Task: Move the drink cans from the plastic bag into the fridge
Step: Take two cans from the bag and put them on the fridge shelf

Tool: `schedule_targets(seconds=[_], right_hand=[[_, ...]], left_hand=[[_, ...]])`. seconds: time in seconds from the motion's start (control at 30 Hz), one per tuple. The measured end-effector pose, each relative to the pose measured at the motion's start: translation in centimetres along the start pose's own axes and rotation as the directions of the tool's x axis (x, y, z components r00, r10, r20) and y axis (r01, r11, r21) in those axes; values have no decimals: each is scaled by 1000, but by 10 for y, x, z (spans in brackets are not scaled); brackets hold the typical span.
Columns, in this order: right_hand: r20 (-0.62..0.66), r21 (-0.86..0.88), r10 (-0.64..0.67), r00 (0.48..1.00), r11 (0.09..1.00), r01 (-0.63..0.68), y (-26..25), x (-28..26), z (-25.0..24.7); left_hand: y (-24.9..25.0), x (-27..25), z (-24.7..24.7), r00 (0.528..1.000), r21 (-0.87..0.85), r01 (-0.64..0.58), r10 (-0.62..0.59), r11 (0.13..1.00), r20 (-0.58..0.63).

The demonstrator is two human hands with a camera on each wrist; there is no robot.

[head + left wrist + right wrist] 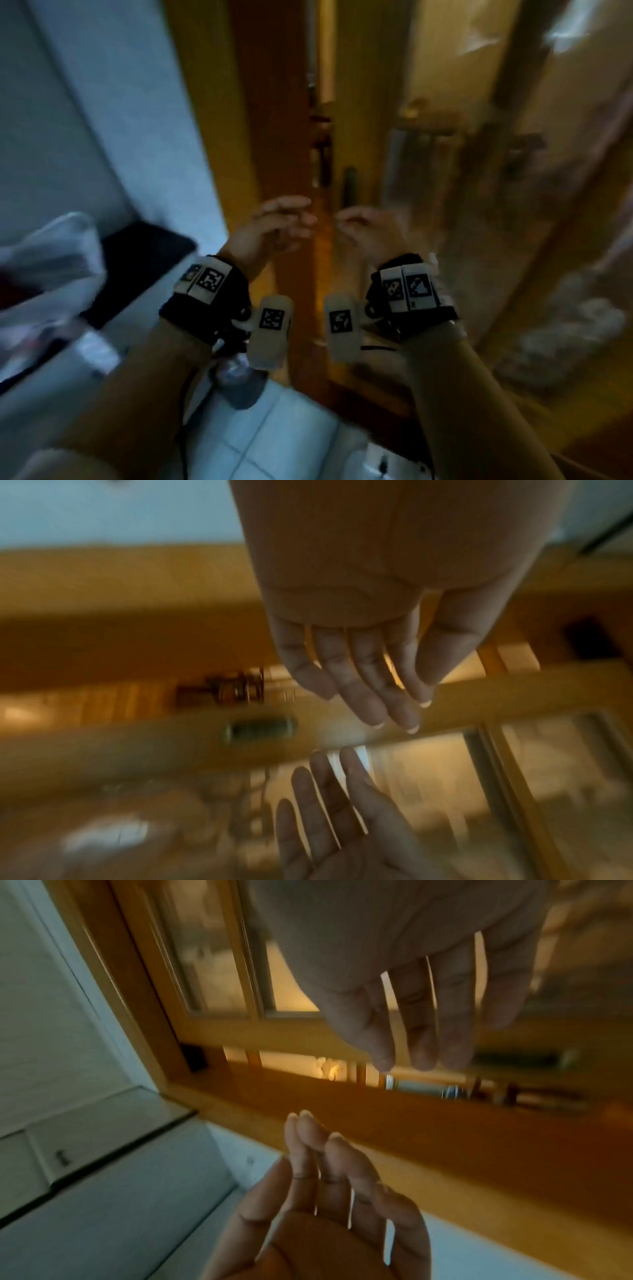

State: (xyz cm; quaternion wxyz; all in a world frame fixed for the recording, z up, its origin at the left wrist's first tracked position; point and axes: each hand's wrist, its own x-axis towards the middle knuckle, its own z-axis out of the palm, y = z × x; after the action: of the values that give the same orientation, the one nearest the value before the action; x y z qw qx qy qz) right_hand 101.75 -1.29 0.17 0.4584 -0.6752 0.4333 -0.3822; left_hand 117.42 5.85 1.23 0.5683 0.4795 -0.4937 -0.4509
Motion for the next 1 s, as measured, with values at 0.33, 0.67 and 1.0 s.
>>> schedule_targets(seconds=[0.33, 0.67, 1.0], right_hand=[[459, 103, -152, 876, 988, 117, -70, 12, 318], [662, 150, -166, 731, 985, 88, -83, 56, 508], [886, -114, -26, 462, 956, 272, -78, 114, 653]], left_hand=[[10, -134, -273, 859, 3, 5, -3, 1000, -512], [-20, -172, -432, 586, -8, 60, -42, 998, -809], [-63, -170, -566, 115, -76, 284, -113, 956, -987]])
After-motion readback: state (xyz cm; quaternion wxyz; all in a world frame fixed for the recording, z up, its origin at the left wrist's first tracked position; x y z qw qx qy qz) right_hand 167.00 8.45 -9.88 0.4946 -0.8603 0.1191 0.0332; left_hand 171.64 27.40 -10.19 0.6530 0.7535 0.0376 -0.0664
